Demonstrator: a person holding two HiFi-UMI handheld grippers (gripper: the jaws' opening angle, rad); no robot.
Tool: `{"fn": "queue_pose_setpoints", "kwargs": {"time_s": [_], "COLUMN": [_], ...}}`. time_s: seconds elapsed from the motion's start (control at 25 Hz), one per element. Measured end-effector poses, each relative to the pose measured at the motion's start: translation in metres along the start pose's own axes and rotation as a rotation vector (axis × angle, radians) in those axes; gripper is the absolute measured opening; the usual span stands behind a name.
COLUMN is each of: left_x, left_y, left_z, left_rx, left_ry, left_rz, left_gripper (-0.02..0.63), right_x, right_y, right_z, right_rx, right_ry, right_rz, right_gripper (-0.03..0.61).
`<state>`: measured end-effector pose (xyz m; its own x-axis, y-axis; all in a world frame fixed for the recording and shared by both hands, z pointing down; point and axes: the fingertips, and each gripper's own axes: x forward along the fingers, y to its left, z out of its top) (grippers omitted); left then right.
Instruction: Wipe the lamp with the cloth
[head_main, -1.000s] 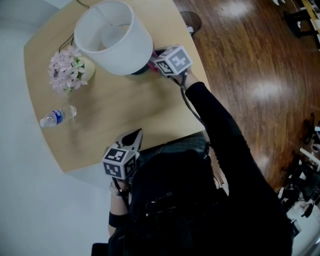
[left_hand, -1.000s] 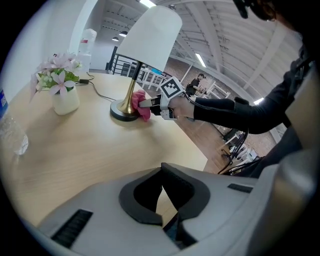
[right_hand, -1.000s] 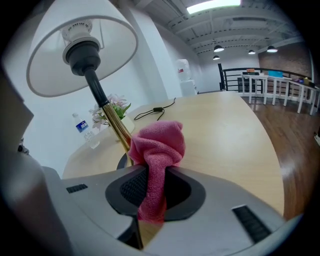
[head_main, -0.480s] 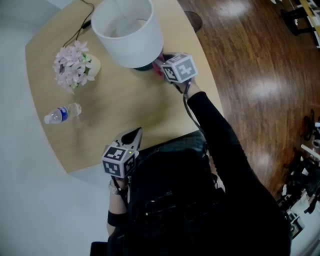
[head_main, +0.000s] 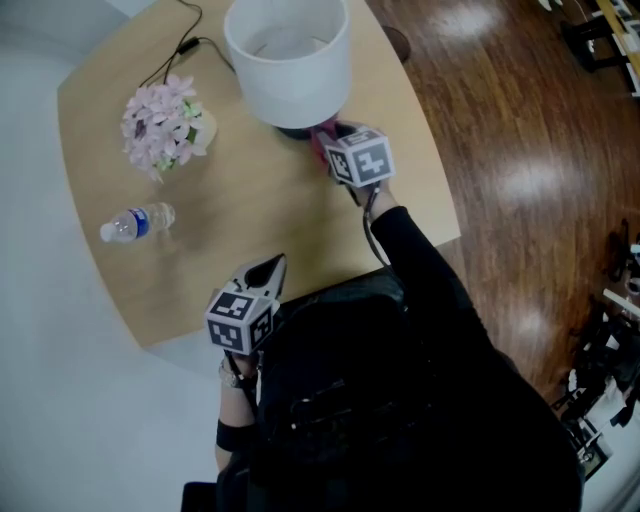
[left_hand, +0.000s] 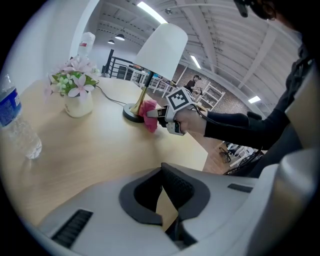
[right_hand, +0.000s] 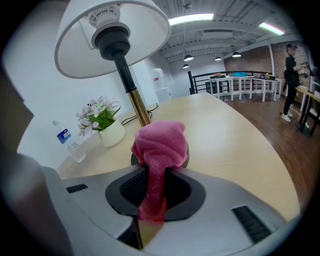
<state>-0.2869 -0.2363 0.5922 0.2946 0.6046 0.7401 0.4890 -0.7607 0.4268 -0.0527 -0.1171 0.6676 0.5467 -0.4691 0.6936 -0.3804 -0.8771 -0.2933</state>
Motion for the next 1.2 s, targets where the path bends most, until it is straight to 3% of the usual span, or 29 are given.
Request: {"fn": "queue_pose_setpoints", "kwargs": {"time_s": [0.8,1.2], "left_x": [-0.026,-0.036], "left_y": [0.032,0.038], "left_z": [-0.018,-0.026], "left_rx": [-0.025,-0.031], "left_ry": [-0.027,-0.020], "left_rz": [0.022,0.045], "left_gripper": [0.002,0.002], "right_x": [0.027,0.055], "right_y": [0.047,0.063], "right_z": [0.008,0.033], "right_rx": [0.038,0.088], "right_ry": [-0.048,-0.121], "right_rz": [-0.110,-0.144], "right_gripper": [0.066,0.066]}}
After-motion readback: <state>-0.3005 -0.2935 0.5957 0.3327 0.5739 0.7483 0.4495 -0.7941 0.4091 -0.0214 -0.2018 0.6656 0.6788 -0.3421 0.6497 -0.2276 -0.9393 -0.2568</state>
